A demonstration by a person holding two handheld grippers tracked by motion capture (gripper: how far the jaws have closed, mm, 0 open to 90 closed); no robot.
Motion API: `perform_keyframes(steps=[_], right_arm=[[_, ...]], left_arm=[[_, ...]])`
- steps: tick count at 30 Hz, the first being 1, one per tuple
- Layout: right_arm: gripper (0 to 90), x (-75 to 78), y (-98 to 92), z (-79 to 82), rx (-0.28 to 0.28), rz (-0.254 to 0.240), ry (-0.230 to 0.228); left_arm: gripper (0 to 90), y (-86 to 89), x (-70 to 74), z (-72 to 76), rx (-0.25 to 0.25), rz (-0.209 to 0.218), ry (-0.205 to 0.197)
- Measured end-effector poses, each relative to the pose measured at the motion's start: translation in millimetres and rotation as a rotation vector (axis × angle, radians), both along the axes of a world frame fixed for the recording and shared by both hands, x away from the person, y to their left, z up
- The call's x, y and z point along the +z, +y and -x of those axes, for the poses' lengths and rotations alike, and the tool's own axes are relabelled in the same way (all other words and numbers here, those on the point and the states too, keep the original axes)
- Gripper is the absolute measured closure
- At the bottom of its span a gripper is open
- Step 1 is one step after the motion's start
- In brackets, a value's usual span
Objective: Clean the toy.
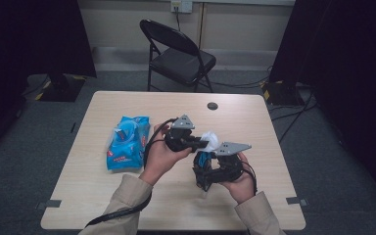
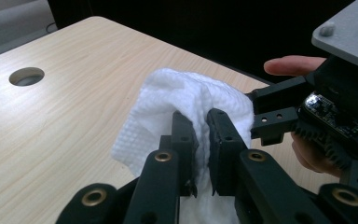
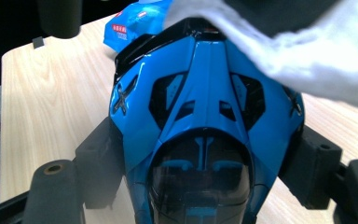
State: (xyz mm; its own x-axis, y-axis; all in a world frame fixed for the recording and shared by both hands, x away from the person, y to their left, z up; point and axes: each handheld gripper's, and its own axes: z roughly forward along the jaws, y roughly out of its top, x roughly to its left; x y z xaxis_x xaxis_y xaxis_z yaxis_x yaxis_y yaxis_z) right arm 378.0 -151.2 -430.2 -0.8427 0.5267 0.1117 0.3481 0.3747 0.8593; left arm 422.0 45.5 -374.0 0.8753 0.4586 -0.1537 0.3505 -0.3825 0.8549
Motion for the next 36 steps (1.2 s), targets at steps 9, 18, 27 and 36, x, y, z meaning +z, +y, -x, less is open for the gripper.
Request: perform_keyframes(steps=[9, 18, 27, 36], right_arm=[[25.0, -1.3, 1.7, 0.7, 0.014, -0.002, 0.005], [25.0, 1.7, -2.6, -0.1, 0.003, -0.038, 0.003], [25.0, 1.2, -11.6, -4.5, -0.035, -0.034, 0.008], [25.0, -1.7, -25.8, -10.9, -0.095, -0.052, 0.019]], left_arm=[[82.5, -2.9, -12.5, -9.4, 0.016, -0.004, 0.020], [82.2, 9.8, -2.7, -9.1, 0.051, 0.009, -0.006], [82.2, 27.6, 5.3, 6.1, 0.033, 0.028, -0.010], [83.0, 36.4, 9.8, 21.1, 0.003, 0.034, -0.008]])
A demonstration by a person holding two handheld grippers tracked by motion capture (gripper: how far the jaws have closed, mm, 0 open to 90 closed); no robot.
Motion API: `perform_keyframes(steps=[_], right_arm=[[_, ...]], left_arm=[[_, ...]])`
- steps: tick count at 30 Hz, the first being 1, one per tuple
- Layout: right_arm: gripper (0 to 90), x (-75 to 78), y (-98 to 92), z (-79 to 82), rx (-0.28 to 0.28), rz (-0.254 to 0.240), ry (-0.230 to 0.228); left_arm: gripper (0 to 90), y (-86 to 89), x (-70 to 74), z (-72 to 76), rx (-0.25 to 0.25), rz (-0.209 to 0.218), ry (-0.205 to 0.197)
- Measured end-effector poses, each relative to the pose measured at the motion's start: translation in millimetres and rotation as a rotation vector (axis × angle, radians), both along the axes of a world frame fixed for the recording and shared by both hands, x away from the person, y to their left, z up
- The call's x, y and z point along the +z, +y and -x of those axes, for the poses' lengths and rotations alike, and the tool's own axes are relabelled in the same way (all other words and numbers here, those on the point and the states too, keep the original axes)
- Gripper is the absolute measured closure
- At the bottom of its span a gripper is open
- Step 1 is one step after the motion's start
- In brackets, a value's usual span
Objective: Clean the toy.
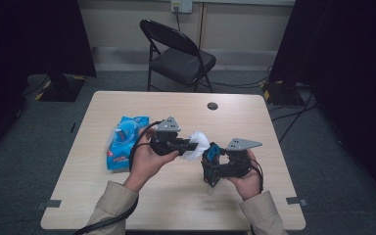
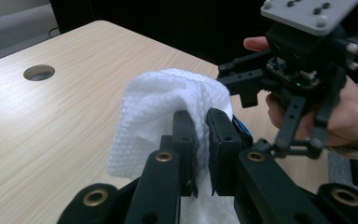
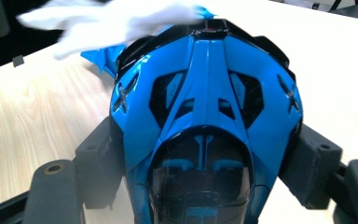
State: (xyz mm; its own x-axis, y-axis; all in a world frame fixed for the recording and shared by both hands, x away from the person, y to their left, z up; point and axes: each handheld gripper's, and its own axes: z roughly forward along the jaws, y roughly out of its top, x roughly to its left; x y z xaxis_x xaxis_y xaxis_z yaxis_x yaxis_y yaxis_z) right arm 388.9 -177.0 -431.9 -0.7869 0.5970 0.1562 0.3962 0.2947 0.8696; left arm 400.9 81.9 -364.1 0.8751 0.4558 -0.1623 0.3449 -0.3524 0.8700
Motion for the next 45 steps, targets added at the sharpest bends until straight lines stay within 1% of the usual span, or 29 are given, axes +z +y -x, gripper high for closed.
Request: perform_keyframes(steps=[2, 4, 5, 8, 10, 12, 16, 19, 22, 28, 33, 36, 38, 39, 42, 44, 45], right_arm=[[25.0, 0.7, -2.5, -0.4, -0.010, -0.002, 0.002], [25.0, 2.1, -5.1, -0.8, -0.022, -0.009, -0.002], [25.0, 2.7, -5.9, -1.0, -0.023, -0.013, -0.002], [25.0, 3.3, -6.5, -1.1, -0.028, -0.013, -0.005], [25.0, 3.2, -5.9, -1.2, -0.024, -0.012, -0.003], [25.0, 3.2, -4.6, -0.7, -0.022, -0.016, 0.000], [25.0, 4.7, -0.2, 1.2, -0.003, -0.018, -0.005], [25.0, 5.6, 2.4, 2.0, 0.004, -0.012, -0.008], [25.0, 5.0, 1.4, 1.6, 0.005, -0.018, -0.004], [25.0, 5.4, 0.1, 1.3, -0.002, -0.026, -0.004], [25.0, 6.3, -1.8, 1.1, -0.009, -0.035, -0.004], [25.0, 6.4, -2.3, 0.9, -0.009, -0.038, -0.003], [25.0, 6.3, -2.3, 1.0, -0.011, -0.041, -0.003], [25.0, 6.4, -2.4, 1.0, -0.013, -0.040, -0.004], [25.0, 6.5, -1.7, 1.2, 0.001, -0.039, -0.006], [25.0, 6.4, 0.0, 2.1, -0.001, -0.035, -0.006], [25.0, 6.4, 0.5, 1.8, 0.007, -0.033, -0.003]], left_arm=[[83.1, 1.3, -0.8, 3.2, -0.006, -0.002, 0.004], [83.2, 1.0, -2.2, 7.9, -0.021, 0.006, 0.012], [83.2, 0.7, -2.7, 10.1, -0.029, -0.001, 0.006], [83.2, -2.2, -5.4, 15.9, -0.053, -0.002, 0.012], [83.2, -4.0, -7.1, 17.7, -0.062, -0.002, 0.018], [83.2, -6.2, -9.9, 17.8, -0.068, -0.013, 0.023], [83.2, -11.1, -13.9, 16.2, -0.062, -0.034, 0.016], [83.2, -12.6, -14.0, 13.9, -0.060, -0.026, 0.023], [83.1, -14.0, -12.5, 13.1, -0.060, -0.036, 0.017], [83.1, -17.6, -8.1, 11.5, -0.060, -0.025, 0.014], [83.2, -19.7, -5.3, 10.5, -0.054, -0.021, 0.003], [83.2, -20.7, -4.0, 10.0, -0.053, -0.014, -0.002], [83.3, -20.6, -2.5, 10.3, -0.050, -0.001, -0.014], [83.3, -20.8, -1.8, 9.9, -0.050, -0.004, -0.013], [83.1, -20.6, -0.9, 7.9, -0.041, -0.005, -0.013], [83.0, -20.4, 0.7, 6.9, -0.034, 0.010, -0.015], [83.0, -20.7, 1.8, 6.3, -0.032, 0.006, -0.021]])
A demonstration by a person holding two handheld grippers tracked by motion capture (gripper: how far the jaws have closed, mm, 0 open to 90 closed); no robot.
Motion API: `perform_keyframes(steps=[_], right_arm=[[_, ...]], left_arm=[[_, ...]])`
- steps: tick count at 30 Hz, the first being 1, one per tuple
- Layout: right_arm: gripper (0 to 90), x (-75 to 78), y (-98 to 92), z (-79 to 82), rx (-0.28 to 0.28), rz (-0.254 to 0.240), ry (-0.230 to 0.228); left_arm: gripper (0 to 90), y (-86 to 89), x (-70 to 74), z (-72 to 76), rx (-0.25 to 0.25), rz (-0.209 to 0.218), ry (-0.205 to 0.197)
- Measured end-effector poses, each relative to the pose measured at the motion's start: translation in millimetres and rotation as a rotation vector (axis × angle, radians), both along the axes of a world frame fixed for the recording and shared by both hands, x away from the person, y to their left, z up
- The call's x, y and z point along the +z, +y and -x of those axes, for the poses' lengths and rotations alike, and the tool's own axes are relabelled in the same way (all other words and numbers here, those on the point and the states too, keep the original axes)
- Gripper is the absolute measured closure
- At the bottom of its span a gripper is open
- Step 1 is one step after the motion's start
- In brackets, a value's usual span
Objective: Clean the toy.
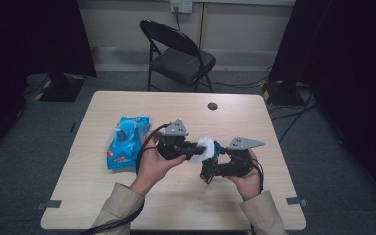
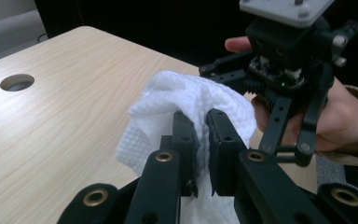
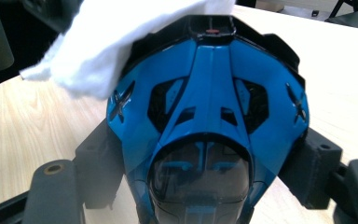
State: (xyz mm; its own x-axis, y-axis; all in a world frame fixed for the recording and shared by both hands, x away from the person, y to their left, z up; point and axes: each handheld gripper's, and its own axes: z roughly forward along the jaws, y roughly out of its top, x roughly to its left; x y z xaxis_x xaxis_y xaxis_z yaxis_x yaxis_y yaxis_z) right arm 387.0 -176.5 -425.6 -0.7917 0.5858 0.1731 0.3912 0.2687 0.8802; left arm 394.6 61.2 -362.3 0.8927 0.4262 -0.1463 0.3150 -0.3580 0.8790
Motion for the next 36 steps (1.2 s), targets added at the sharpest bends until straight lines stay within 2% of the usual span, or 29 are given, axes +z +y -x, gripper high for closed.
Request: perform_keyframes(steps=[9, 20, 36], right_arm=[[24.9, 0.2, 12.6, 3.5, 0.056, 0.023, -0.005], [24.9, 1.4, 18.7, 6.6, 0.083, 0.024, -0.009], [25.0, -0.1, 21.7, 8.0, 0.090, 0.027, -0.009]], left_arm=[[82.8, -5.7, 6.2, -13.1, 0.016, 0.003, -0.004], [82.8, -14.4, -1.8, -26.5, 0.041, -0.007, 0.005], [82.8, -16.7, -15.2, -36.2, 0.067, -0.014, 0.030]])
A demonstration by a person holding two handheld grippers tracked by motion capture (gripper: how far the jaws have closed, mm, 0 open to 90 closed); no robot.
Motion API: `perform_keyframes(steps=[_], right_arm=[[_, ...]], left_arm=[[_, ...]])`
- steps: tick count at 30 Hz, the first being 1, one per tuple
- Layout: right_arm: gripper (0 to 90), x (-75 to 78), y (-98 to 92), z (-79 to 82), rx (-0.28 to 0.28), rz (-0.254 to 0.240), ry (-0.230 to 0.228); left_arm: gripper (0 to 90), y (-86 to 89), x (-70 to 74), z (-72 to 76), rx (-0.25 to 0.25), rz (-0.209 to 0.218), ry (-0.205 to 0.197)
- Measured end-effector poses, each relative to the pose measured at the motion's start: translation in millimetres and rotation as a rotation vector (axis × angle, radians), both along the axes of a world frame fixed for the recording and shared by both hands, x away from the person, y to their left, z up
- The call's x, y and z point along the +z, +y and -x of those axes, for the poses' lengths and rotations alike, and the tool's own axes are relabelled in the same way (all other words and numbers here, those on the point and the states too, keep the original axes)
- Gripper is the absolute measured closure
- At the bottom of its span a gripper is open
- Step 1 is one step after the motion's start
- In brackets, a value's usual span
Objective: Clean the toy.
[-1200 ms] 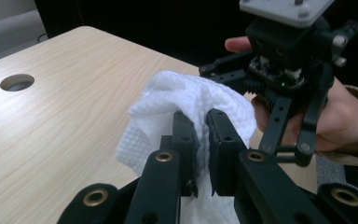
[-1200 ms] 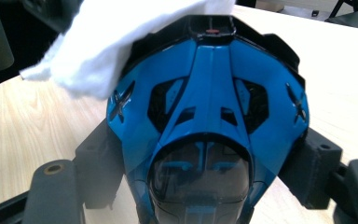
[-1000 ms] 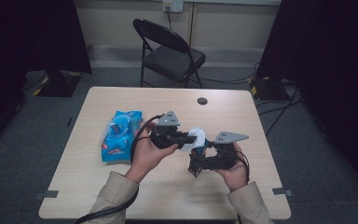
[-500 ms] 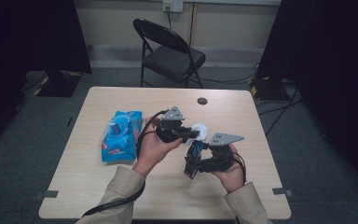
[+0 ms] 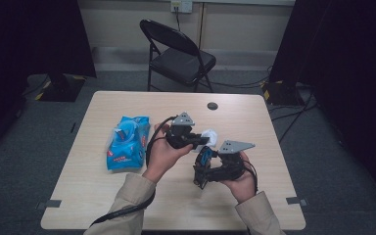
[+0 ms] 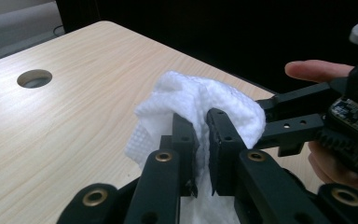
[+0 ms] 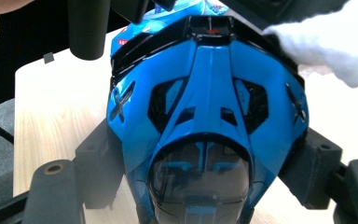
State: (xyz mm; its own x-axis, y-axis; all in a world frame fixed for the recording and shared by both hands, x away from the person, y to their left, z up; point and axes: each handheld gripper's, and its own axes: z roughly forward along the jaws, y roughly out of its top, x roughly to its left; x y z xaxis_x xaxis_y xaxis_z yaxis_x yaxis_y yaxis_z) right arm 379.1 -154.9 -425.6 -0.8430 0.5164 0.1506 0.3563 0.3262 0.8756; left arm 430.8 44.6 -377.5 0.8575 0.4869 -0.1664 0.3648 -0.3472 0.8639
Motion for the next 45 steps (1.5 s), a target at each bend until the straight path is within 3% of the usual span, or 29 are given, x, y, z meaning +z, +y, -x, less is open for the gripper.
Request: perform_keyframes(steps=[8, 11, 17, 25, 31, 35, 38, 45], right_arm=[[25.0, -0.9, -1.1, -0.4, -0.004, 0.002, 0.000], [25.0, -1.3, -1.7, -0.7, -0.007, 0.000, -0.002], [25.0, -0.2, -7.4, -2.6, -0.031, -0.013, -0.002], [25.0, -2.9, -19.4, -8.5, -0.084, -0.017, 0.010], [25.0, -4.0, -20.9, -9.9, -0.104, -0.011, 0.010], [25.0, -2.8, -19.1, -9.6, -0.103, -0.014, 0.008], [25.0, -1.5, -16.7, -8.3, -0.095, -0.019, 0.006], [25.0, -3.8, -16.6, -8.5, -0.082, -0.014, 0.014]], left_arm=[[82.2, 7.2, -4.6, -1.6, 0.020, 0.009, 0.020], [82.2, 11.2, -3.5, -1.3, 0.028, 0.015, 0.010], [82.6, 21.8, 7.4, 3.9, 0.029, 0.029, -0.013], [82.9, 31.5, 26.9, 24.1, -0.032, 0.051, -0.034], [83.0, 26.2, 26.6, 40.8, -0.096, 0.045, -0.024], [82.9, 19.7, 18.4, 47.0, -0.112, 0.002, -0.023], [82.4, 13.5, 12.5, 46.5, -0.113, -0.017, -0.027], [82.4, 8.0, 15.5, 41.0, -0.107, -0.009, -0.037]])
